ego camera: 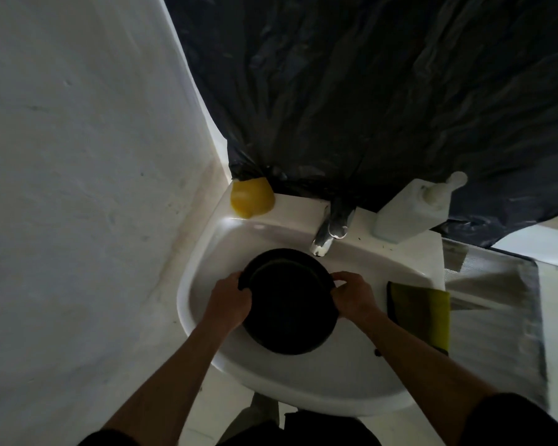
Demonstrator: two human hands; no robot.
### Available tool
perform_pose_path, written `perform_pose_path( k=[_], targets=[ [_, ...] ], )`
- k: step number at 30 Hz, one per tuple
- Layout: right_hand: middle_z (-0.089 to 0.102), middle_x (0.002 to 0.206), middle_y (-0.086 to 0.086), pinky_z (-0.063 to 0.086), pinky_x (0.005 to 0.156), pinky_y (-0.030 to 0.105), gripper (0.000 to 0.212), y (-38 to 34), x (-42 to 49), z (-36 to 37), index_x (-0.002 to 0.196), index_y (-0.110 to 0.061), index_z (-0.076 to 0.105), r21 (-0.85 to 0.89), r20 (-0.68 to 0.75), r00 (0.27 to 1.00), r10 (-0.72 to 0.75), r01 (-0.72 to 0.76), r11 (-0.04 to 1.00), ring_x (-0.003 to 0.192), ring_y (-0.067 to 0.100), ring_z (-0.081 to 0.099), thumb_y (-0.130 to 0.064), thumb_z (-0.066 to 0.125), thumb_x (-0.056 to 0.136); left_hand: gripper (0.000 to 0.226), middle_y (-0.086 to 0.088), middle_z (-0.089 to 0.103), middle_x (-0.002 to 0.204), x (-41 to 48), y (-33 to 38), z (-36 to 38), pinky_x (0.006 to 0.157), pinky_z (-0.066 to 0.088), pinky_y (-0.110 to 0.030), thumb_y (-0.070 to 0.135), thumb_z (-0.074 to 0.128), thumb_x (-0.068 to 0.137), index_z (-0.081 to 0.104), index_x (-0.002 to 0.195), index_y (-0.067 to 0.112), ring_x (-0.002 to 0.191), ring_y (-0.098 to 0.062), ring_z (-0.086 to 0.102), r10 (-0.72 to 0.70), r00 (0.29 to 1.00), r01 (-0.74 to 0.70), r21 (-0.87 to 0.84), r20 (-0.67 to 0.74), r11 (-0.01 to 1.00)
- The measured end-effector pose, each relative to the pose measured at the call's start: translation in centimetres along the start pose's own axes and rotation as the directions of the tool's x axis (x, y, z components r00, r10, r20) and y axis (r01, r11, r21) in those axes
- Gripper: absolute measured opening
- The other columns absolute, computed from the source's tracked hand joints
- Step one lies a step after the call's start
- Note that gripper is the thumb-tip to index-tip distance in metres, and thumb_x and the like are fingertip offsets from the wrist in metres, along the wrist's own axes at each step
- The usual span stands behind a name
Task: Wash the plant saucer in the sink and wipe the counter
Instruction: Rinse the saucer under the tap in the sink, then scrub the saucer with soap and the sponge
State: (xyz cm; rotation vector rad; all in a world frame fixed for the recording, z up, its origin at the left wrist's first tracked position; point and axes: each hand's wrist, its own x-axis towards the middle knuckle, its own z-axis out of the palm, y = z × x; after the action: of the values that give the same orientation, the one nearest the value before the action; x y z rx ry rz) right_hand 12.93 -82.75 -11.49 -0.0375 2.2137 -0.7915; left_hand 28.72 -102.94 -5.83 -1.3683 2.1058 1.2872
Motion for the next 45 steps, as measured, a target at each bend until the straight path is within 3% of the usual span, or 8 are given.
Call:
perform_pose_path(
  k=[11,17,20,24,29,33,40,45],
  targets=[
    [0.064,0.132,0.016,0.047,0.107,0.036,0.047,2.3,1.0,1.1,0.142,-0.008,0.053,-0.038,0.046,0.998,0.051,-0.05,0.998,0.12,0.029,0.061,-0.01,0.058,0.095,0.057,-0.018,0.059,0.141,2.2,-1.8,3.1,0.111,0.042,-0.042,0.0,0.053,0.09,0.05,0.146,0.009,0.133,-0.037,0.052,-0.018,1.0,0.018,0.102,0.003,0.995],
    [0.055,0.14,0.015,0.042,0.106,0.031,0.047,1.4,0.5,0.9,0.144,-0.009,0.048,-0.098,0.056,0.998,0.032,-0.027,0.995,0.127,0.032,0.054,-0.008,0.052,0.097,0.072,-0.021,0.039,0.156,2.7,-1.2,3.3,0.114,0.038,-0.044,0.011,0.054,0.094,0.027,0.16,0.014,0.142,-0.039,0.042,-0.05,0.995,0.031,0.202,0.09,0.979],
    [0.047,0.136,0.018,0.046,0.105,0.043,0.05,0.4,-0.1,1.2,0.146,-0.014,0.043,-0.23,-0.004,0.998,-0.059,0.057,0.972,0.125,0.037,0.05,-0.013,0.051,0.097,0.07,-0.014,0.025,0.164,2.3,0.3,2.6,0.113,0.04,-0.047,0.022,0.051,0.1,0.019,0.163,0.02,0.145,-0.038,0.039,-0.068,0.992,0.034,0.287,0.108,0.957],
    [0.048,0.131,0.014,0.045,0.101,0.043,0.045,-2.2,-1.3,1.9,0.139,-0.014,0.052,-0.295,-0.033,0.967,-0.251,0.231,0.927,0.121,0.033,0.046,-0.011,0.05,0.095,0.054,-0.001,0.041,0.154,1.6,2.7,0.6,0.108,0.045,-0.045,0.027,0.05,0.101,0.037,0.154,0.028,0.137,-0.027,0.049,0.115,0.992,-0.095,0.316,-0.046,0.944],
    [0.062,0.105,0.012,0.052,0.081,0.036,0.021,-5.5,-2.6,1.9,0.112,-0.004,0.062,-0.227,-0.25,0.846,-0.472,0.422,0.878,0.096,0.029,0.06,-0.006,0.058,0.092,0.031,0.002,0.064,0.124,1.0,6.8,-2.6,0.088,0.055,-0.04,0.027,0.057,0.097,0.063,0.127,0.025,0.111,-0.022,0.063,0.535,0.788,-0.406,0.396,-0.305,0.824],
    [0.066,0.097,0.009,0.049,0.079,0.039,0.017,-5.9,-2.3,0.6,0.098,-0.007,0.069,-0.477,-0.357,0.71,-0.607,0.421,0.772,0.091,0.027,0.059,-0.009,0.072,0.082,0.046,-0.013,0.057,0.127,2.9,9.2,-4.8,0.083,0.053,-0.046,0.027,0.067,0.088,0.058,0.131,0.016,0.11,-0.034,0.055,0.734,0.575,-0.478,0.579,-0.362,0.66],
    [0.054,0.129,0.013,0.045,0.1,0.044,0.07,-6.1,-1.6,-1.8,0.136,-0.01,0.05,-0.358,-0.538,0.669,-0.514,0.371,0.857,0.118,0.032,0.051,-0.025,0.084,0.077,0.091,-0.01,0.031,0.16,7.0,10.8,-6.2,0.111,0.04,-0.056,0.053,0.073,0.086,0.026,0.159,0.028,0.147,-0.035,0.032,0.699,0.709,-0.467,0.682,-0.091,0.563],
    [0.038,0.158,0.006,0.035,0.11,0.031,0.094,-7.0,-0.5,-1.8,0.16,-0.021,0.016,-0.196,-0.405,0.751,-0.521,0.486,0.852,0.142,0.023,0.039,-0.019,0.077,0.087,0.082,-0.01,0.043,0.149,8.5,10.5,-5.3,0.096,0.054,-0.054,0.037,0.078,0.087,0.035,0.156,0.03,0.135,-0.035,0.045,0.665,0.744,-0.455,0.677,-0.068,0.578]
  ],
)
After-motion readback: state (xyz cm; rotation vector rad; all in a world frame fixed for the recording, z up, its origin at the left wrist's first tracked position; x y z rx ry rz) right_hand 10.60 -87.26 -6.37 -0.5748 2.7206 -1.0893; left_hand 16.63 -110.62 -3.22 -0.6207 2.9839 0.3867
